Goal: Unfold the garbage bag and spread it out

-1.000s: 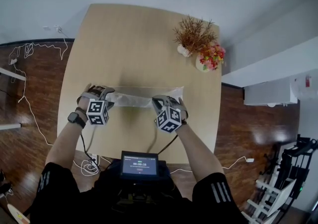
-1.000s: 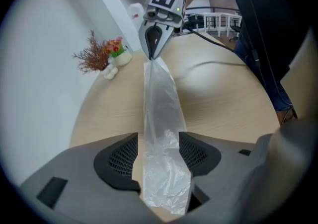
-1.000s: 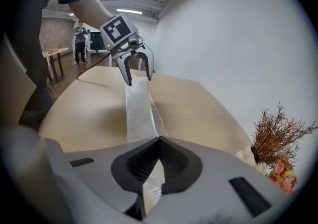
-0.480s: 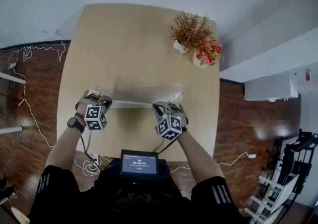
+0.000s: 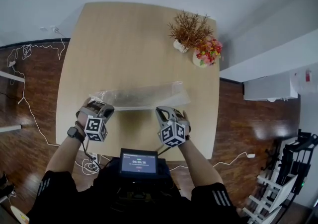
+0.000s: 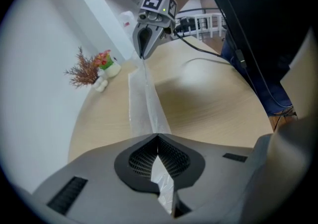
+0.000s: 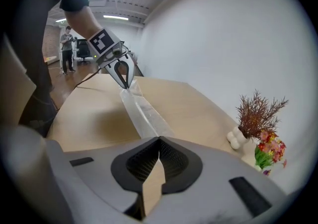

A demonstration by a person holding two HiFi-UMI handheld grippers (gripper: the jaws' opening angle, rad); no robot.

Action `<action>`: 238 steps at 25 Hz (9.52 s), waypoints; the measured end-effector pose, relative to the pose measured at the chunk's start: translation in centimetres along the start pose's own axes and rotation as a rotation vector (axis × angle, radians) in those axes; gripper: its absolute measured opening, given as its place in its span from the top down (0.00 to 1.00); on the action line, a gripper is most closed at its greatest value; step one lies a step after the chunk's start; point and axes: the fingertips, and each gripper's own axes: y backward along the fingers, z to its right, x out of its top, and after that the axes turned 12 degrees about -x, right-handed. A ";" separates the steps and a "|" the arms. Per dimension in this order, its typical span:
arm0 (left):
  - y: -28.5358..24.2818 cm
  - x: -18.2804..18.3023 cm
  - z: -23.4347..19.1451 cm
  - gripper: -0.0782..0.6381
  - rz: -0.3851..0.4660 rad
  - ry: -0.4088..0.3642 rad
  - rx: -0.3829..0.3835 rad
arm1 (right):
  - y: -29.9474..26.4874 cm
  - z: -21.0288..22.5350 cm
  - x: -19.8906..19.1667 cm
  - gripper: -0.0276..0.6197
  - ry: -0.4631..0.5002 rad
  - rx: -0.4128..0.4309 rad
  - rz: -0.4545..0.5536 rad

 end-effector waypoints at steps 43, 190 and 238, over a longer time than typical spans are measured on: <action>-6.7 2.2 10.7 0.89 0.058 0.081 -0.304 | 4.0 1.4 -4.2 0.70 -0.344 0.067 -0.086; 3.3 -1.8 -5.7 0.60 0.204 0.419 0.013 | 6.4 3.2 -3.2 0.54 -0.479 -0.140 -0.065; 21.9 14.7 22.0 0.60 0.661 0.606 0.323 | 35.1 -9.2 3.6 0.62 -0.690 -0.214 0.407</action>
